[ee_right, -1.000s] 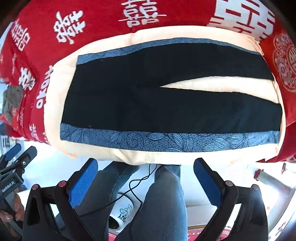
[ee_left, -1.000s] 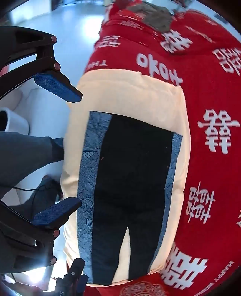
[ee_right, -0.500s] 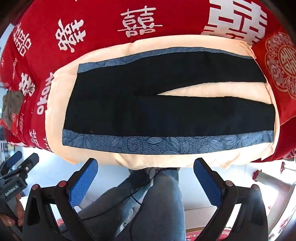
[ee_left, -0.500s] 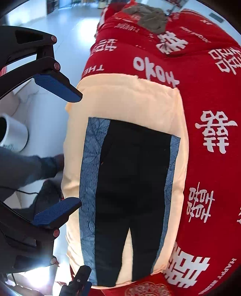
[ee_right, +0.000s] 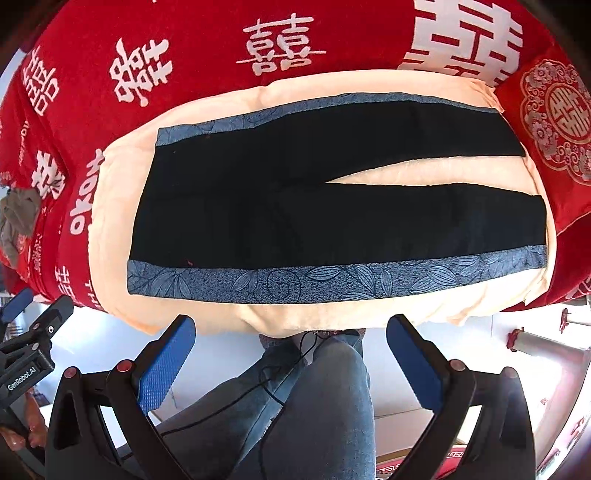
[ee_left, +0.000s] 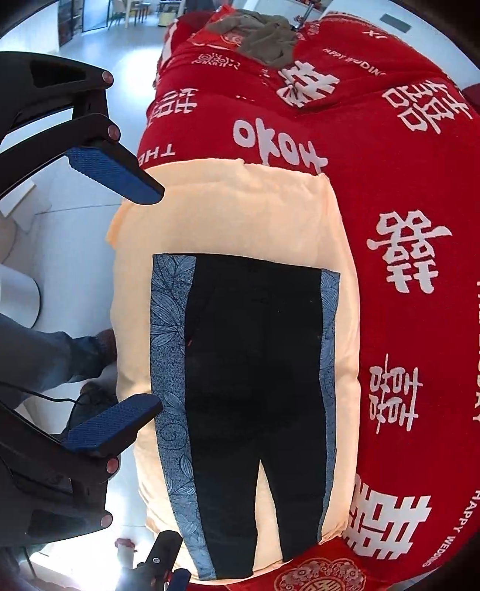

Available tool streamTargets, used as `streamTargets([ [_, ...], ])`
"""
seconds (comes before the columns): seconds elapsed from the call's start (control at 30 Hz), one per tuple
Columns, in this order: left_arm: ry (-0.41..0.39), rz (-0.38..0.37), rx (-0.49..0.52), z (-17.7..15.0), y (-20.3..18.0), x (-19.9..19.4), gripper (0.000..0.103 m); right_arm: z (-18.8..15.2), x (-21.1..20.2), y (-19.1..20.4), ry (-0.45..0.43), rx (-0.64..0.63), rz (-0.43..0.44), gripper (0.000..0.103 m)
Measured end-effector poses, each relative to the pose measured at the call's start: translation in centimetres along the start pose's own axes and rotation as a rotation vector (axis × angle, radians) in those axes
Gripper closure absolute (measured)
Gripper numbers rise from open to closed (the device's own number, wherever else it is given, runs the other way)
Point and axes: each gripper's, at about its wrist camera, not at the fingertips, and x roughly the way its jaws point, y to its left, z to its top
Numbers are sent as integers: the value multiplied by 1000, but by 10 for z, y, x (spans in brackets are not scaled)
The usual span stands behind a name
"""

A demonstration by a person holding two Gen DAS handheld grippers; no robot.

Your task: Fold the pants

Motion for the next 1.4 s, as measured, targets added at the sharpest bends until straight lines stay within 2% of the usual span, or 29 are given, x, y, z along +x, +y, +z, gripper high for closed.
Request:
streamTargets([
  [0.53,2,-27,12,7,3,6,0,-6,-1,4,-12,31,-40,0],
  [1.4,16,-27,13,10,13,14,0,0,6,23,9,-2,-63,0],
])
